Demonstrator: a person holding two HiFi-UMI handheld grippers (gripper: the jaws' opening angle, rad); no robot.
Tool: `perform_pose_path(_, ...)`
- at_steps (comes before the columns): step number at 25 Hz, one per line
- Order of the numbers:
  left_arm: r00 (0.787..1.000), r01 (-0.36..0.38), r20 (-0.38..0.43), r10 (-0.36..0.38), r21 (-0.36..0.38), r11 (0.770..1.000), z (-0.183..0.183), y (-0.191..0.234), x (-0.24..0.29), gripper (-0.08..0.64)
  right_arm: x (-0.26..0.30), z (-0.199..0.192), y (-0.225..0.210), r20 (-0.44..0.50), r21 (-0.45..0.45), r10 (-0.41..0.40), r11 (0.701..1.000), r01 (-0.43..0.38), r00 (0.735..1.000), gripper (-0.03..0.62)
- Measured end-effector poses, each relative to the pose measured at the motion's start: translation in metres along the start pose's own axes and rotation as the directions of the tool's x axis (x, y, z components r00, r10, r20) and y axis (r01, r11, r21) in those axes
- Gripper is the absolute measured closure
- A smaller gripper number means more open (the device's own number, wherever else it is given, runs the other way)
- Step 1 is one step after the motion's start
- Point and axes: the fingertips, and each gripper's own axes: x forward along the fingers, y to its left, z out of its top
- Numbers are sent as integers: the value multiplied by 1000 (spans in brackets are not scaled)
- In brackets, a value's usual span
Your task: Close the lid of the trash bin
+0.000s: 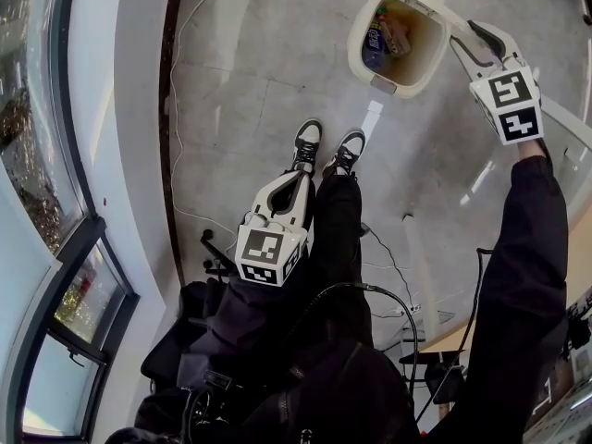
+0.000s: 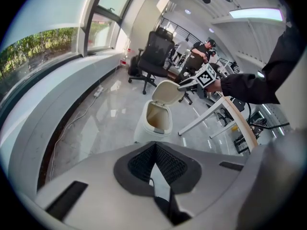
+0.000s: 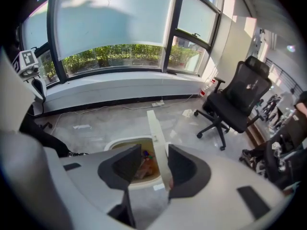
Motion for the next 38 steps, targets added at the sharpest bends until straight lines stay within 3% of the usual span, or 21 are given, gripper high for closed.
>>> perform_pose_path(8, 1000, 5, -6, -5, 10, 1000, -6, 0, -1, 558, 10, -29, 82, -31, 14, 120, 993, -119, 992, 425)
perform_pose_path(22, 1000, 1, -28, -1, 0, 1000, -29, 1, -5, 558, 64, -78, 157, -98, 52, 271, 962, -267, 958, 425)
perform_pose_path(38, 999, -15, -48, 14, -21, 1000, -51, 9, -8, 558, 124, -117, 189, -223, 55, 309, 951, -304, 925, 425)
